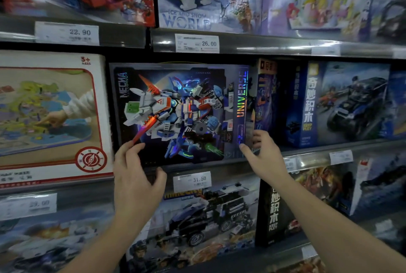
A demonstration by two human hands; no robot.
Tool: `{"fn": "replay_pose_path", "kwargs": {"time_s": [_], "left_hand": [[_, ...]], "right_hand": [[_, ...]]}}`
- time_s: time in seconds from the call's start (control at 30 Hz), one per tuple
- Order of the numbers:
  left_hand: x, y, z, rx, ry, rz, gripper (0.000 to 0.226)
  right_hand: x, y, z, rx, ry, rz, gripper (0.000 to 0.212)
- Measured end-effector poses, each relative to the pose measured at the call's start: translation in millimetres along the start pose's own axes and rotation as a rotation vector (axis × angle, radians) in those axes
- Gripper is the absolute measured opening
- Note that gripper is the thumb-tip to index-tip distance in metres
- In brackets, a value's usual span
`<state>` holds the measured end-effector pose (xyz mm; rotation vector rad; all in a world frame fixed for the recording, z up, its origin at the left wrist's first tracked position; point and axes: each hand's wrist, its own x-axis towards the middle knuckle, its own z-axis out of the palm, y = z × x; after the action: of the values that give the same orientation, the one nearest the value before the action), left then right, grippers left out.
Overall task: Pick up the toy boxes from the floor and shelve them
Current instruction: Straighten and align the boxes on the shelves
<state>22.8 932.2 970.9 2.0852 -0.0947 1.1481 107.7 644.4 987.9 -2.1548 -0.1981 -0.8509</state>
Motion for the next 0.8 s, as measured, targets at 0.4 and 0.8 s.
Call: {"fn": "replay_pose_path", "kwargs": {"time_s": [0.4, 0.8], "left_hand": [[-8, 130, 133, -0.067, -0.109, 0.266, 0.051], [9, 197, 262, 0.126, -0.195, -0.106, 0.091]], "right_hand": [[65, 95, -77, 0.093, 0.017, 0.01, 0.052], [118, 133, -110, 0.112, -0.142, -0.254, 0.059]]}}
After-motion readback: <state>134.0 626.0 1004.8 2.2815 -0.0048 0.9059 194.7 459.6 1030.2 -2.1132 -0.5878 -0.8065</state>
